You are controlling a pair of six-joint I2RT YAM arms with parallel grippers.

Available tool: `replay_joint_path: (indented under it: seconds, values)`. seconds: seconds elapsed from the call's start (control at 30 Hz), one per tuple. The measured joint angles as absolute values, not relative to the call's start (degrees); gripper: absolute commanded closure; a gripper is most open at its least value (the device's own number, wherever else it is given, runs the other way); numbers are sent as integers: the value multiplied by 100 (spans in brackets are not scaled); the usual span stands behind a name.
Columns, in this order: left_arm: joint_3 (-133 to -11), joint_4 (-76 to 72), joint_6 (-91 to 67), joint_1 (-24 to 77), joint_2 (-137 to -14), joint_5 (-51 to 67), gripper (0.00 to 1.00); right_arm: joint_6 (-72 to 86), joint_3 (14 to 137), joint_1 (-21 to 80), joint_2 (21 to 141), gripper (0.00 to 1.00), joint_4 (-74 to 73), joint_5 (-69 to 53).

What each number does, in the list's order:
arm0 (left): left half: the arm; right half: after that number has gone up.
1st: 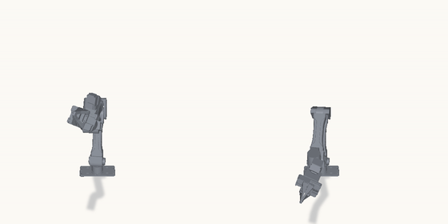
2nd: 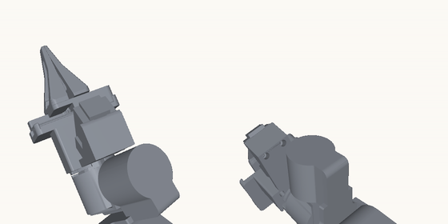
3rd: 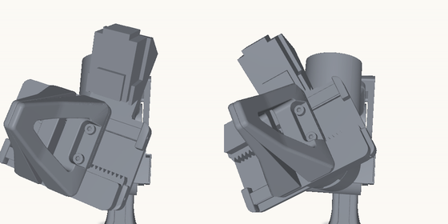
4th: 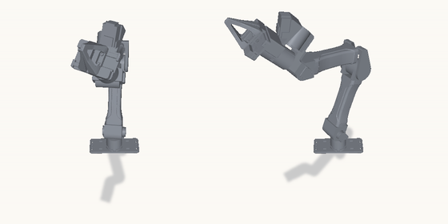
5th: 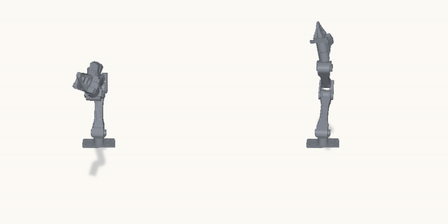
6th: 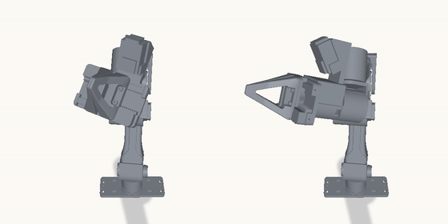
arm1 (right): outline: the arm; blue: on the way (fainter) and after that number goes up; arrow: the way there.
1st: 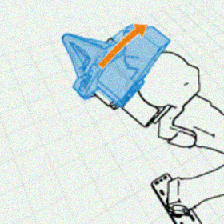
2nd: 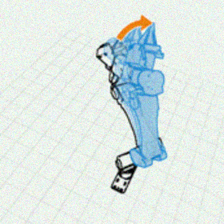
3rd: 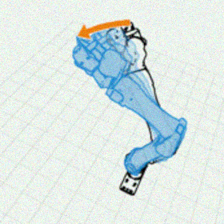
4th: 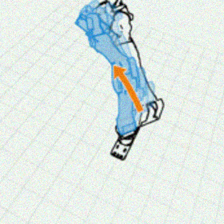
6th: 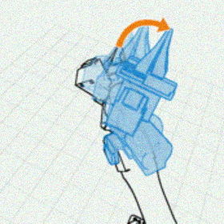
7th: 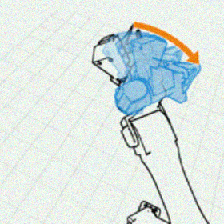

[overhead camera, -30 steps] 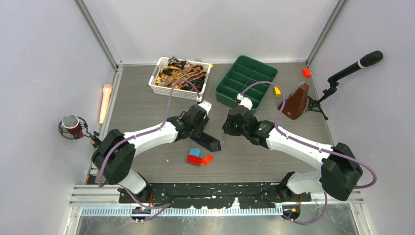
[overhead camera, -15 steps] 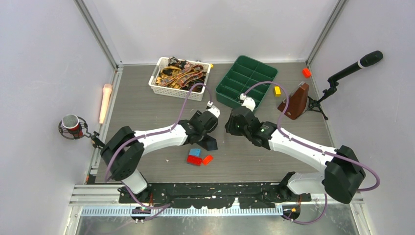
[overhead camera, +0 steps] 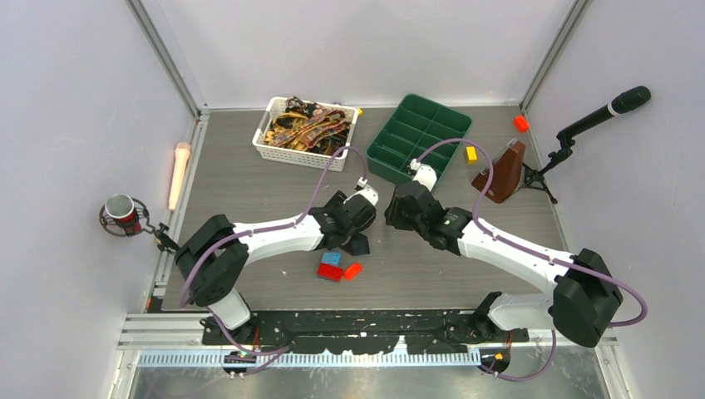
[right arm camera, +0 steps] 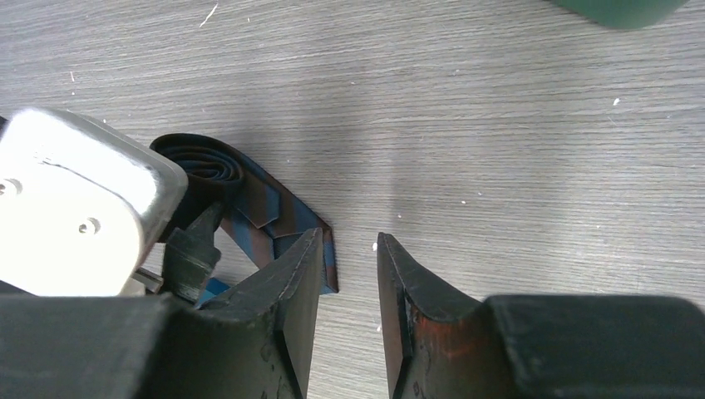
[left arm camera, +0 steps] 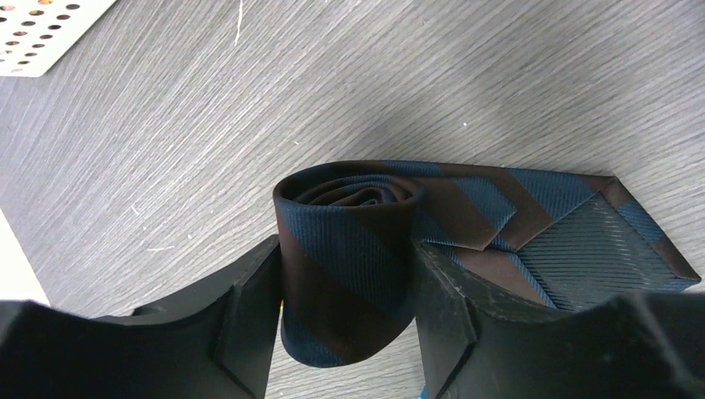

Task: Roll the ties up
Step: Roll the tie at the center of the board.

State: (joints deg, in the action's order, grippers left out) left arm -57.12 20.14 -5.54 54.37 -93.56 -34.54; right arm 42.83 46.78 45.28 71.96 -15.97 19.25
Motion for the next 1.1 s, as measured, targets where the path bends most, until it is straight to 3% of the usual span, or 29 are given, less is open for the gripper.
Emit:
replay_joint_path:
  seconds: [0.3,1.1]
  values:
    - [-5822,2176,-615,5592,-9513,-3472,30,4281,4670,4528,7113,63,-1603,1999]
    - [-6335,2563,-1041,5957,-9664,-2888,27,4412,4469,4416,6709,62,-1953,2497]
